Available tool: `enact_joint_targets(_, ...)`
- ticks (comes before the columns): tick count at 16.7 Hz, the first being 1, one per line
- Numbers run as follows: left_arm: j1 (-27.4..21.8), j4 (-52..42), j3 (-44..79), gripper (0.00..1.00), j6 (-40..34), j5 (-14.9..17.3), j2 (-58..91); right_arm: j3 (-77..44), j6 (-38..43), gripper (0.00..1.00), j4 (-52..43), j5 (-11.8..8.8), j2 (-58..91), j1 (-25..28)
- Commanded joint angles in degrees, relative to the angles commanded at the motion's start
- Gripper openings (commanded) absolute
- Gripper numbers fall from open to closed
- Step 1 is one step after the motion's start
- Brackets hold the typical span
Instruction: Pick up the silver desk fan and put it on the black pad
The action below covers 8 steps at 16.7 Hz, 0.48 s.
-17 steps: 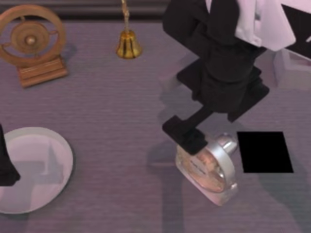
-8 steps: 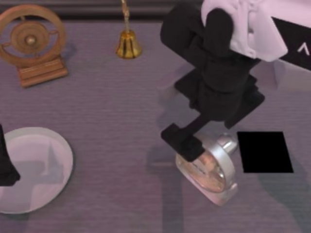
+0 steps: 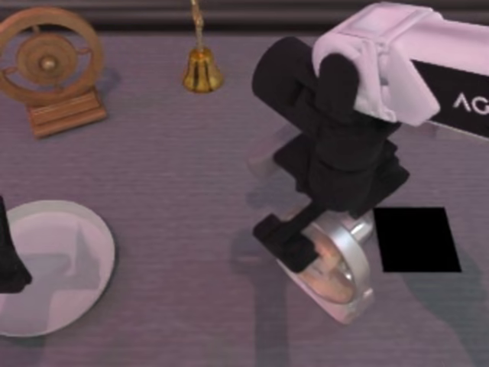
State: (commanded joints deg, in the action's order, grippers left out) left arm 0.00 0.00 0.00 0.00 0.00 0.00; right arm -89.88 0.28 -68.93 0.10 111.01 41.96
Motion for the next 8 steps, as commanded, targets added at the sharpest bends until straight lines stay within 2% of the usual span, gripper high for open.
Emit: enact_joint_targets(8,0.0,0.0,0.0,1.0,0.0,0.0,0.0,0.0,0.0,0.4,0.0,0.0,0.0,0.0)
